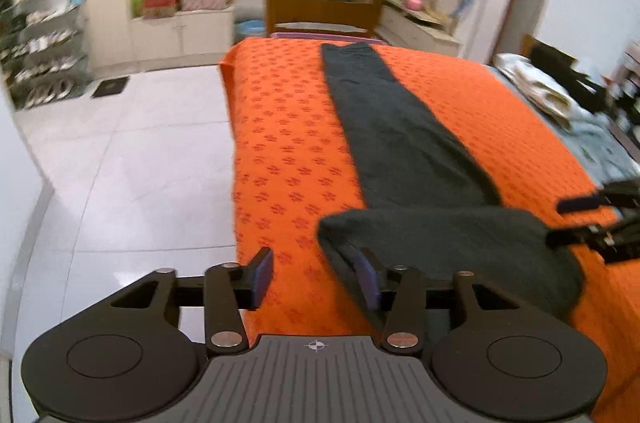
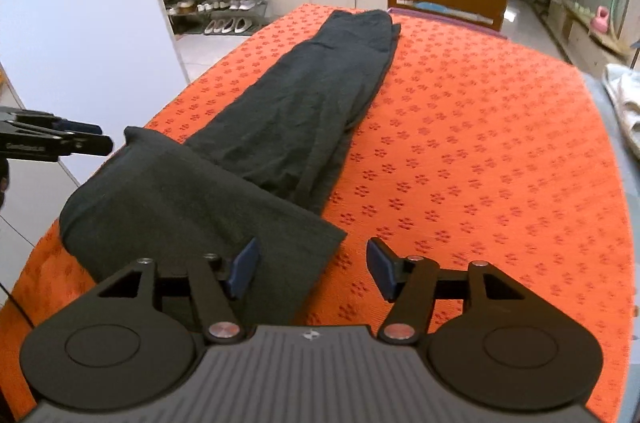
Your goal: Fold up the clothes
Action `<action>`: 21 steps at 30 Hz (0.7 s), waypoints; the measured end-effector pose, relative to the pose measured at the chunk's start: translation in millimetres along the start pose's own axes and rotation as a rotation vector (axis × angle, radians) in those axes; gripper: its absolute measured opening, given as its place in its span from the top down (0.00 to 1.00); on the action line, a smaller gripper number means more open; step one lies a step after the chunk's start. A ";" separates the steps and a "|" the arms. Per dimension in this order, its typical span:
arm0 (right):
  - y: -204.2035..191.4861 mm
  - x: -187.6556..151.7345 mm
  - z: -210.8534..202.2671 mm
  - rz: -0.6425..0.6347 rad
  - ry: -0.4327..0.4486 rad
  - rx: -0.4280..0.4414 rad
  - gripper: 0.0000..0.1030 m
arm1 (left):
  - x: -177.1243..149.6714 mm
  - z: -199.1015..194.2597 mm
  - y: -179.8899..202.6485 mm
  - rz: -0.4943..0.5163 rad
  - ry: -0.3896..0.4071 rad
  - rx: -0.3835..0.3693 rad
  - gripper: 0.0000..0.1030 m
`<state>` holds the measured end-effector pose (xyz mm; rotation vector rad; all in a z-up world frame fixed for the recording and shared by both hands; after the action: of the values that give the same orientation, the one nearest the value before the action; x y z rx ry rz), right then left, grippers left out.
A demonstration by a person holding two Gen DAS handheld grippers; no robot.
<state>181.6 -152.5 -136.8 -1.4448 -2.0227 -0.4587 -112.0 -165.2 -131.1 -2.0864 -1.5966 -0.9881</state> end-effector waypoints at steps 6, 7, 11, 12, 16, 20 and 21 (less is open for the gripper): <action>-23.0 -15.6 -25.9 -0.166 0.026 0.035 0.26 | -22.8 -19.6 36.2 0.171 -0.033 -0.093 0.33; -27.6 -19.0 -28.4 -0.198 0.027 0.039 0.26 | -26.9 -19.7 40.3 0.191 -0.039 -0.097 0.32; -45.4 -33.0 -30.6 -0.326 0.021 0.049 0.24 | -43.1 -17.3 57.4 0.288 -0.055 -0.087 0.30; -49.8 -36.4 -30.2 -0.359 0.020 0.047 0.24 | -45.8 -15.7 60.7 0.311 -0.056 -0.085 0.29; -65.6 -47.6 -27.7 -0.477 0.025 0.037 0.24 | -56.7 -6.4 69.5 0.399 -0.059 -0.056 0.30; -78.6 -58.9 -24.4 -0.628 0.052 -0.003 0.26 | -61.8 -3.0 69.1 0.462 -0.045 -0.037 0.53; -81.1 -61.0 -22.9 -0.674 0.064 -0.032 0.27 | -61.8 -3.6 69.7 0.476 -0.040 -0.039 0.60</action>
<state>125.6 -238.5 -153.8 -0.7135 -2.4242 -0.7983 -55.8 -233.2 -161.5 -2.3649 -1.0201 -0.8147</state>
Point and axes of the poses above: each gripper's, at about its wrist camera, not at the fingertips, and z roughly the way its jaws point, y to its right, x to its top, the point moved 4 cm from there along z, roughly the way its jaws point, and after that the axes turned 3 degrees about -x, right-handed, at the moved point
